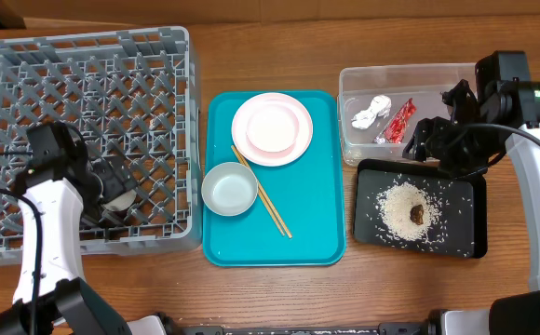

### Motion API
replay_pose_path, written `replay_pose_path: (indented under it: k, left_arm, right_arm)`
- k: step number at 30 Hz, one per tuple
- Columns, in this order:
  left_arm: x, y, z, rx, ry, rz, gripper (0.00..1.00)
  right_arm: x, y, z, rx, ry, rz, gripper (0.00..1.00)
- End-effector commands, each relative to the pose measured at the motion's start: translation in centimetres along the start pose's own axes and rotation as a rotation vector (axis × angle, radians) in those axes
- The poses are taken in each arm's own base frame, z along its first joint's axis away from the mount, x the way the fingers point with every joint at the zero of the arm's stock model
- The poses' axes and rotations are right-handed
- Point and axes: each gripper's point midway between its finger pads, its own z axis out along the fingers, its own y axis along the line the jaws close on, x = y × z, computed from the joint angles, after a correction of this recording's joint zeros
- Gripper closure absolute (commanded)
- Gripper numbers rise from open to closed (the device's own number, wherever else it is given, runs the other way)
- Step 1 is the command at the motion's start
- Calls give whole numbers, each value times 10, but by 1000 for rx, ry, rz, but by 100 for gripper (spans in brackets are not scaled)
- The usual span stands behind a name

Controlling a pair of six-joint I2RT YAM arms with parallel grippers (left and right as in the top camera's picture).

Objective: Sort waste into correct bins and load items into the dishwasher
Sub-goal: 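Place the white cup upside down in the dish rack with left gripper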

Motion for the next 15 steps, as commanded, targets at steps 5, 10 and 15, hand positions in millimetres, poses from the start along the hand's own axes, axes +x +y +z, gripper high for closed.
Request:
replay_pose_path:
  k: [5,10,15]
  left_arm:
    - [-41,-71,-103,248,-257,166,0]
    - [0,-146,-127,410,-241,391,0]
    - [64,-199,-104,415,-111,589,0]
  right_arm:
    - [-1,2,-11,1,-32,-18,27]
    - [-1,2,-11,1,-32,-18,27]
    - [-1,2,-11,1,-32,-18,27]
